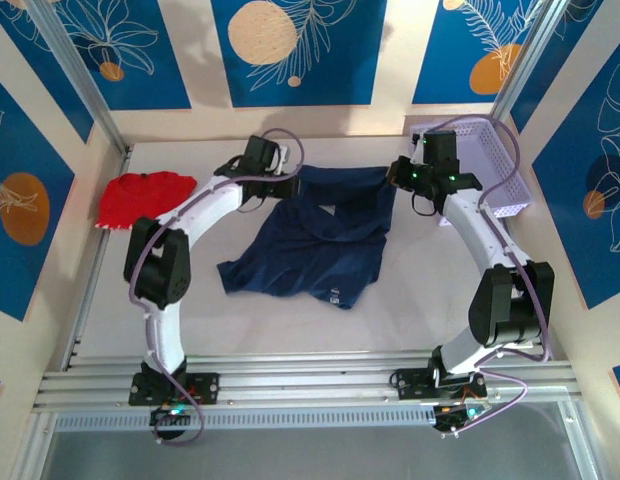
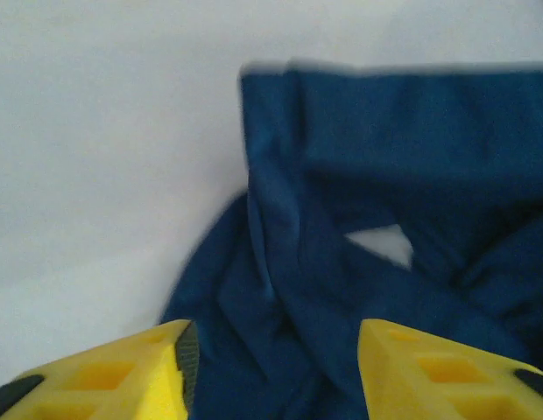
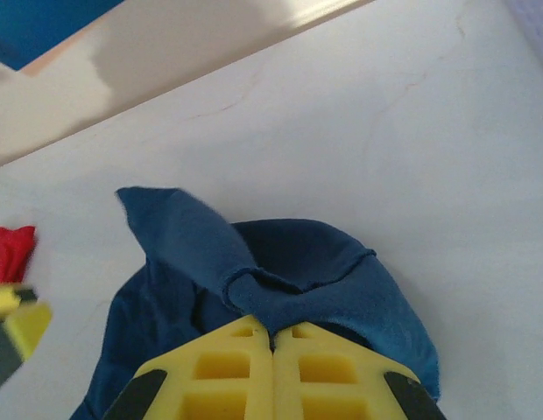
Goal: Fold the inside-out t-shirt
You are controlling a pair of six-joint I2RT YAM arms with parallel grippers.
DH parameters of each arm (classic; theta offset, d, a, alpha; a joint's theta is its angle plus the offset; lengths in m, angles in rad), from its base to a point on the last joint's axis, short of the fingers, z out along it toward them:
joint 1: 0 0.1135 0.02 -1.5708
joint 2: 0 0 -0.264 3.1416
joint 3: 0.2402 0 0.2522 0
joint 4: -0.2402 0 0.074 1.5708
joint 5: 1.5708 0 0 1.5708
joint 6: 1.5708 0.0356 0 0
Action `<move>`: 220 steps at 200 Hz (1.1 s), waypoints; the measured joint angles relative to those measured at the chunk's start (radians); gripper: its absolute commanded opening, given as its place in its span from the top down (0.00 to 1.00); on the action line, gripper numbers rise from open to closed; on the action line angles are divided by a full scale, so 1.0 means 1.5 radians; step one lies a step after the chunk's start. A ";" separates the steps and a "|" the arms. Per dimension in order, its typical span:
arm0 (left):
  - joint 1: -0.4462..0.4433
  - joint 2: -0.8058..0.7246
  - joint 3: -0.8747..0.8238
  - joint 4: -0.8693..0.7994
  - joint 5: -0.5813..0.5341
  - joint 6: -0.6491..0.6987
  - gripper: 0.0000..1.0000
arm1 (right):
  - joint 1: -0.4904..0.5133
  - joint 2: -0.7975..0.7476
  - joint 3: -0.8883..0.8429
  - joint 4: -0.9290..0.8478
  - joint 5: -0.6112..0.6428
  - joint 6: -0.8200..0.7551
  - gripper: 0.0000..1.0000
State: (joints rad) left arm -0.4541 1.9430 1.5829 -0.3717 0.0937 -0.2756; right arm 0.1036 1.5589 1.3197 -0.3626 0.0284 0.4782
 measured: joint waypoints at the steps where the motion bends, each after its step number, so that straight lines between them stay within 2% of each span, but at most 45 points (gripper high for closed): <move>1: -0.001 -0.005 -0.009 0.003 0.005 -0.002 0.45 | -0.002 0.001 0.000 0.001 -0.001 0.000 1.00; 13: -0.005 -0.033 -0.068 0.026 0.043 -0.023 0.44 | -0.012 0.003 -0.003 0.006 -0.002 0.000 1.00; 31: -0.016 -0.030 -0.096 0.049 0.083 -0.045 0.44 | -0.023 0.003 -0.003 0.012 -0.006 0.001 1.00; 71: -0.051 0.060 -0.090 0.097 0.143 -0.088 0.44 | -0.028 0.005 -0.003 0.029 -0.013 0.001 1.00; 104: -0.061 0.132 -0.051 0.098 0.154 -0.097 0.45 | -0.028 0.011 -0.005 0.037 -0.022 0.001 1.00; 155: -0.061 0.170 0.028 0.086 0.141 -0.096 0.46 | -0.028 0.011 -0.012 0.042 -0.037 0.003 1.00; 174: -0.061 0.177 0.048 0.084 0.135 -0.096 0.58 | -0.028 0.011 -0.017 0.041 -0.039 0.003 1.00; 200: -0.060 0.191 0.074 0.072 0.127 -0.089 0.86 | -0.028 0.011 -0.017 0.041 -0.041 0.002 1.00; 220: -0.058 0.193 0.089 0.055 0.124 -0.074 0.96 | -0.029 0.010 -0.017 0.033 -0.041 -0.007 1.00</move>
State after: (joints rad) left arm -0.5407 2.2318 1.7168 -0.2890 0.2794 -0.3866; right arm 0.0601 1.5745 1.2945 -0.3126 -0.0334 0.4675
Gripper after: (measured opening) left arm 0.085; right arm 0.057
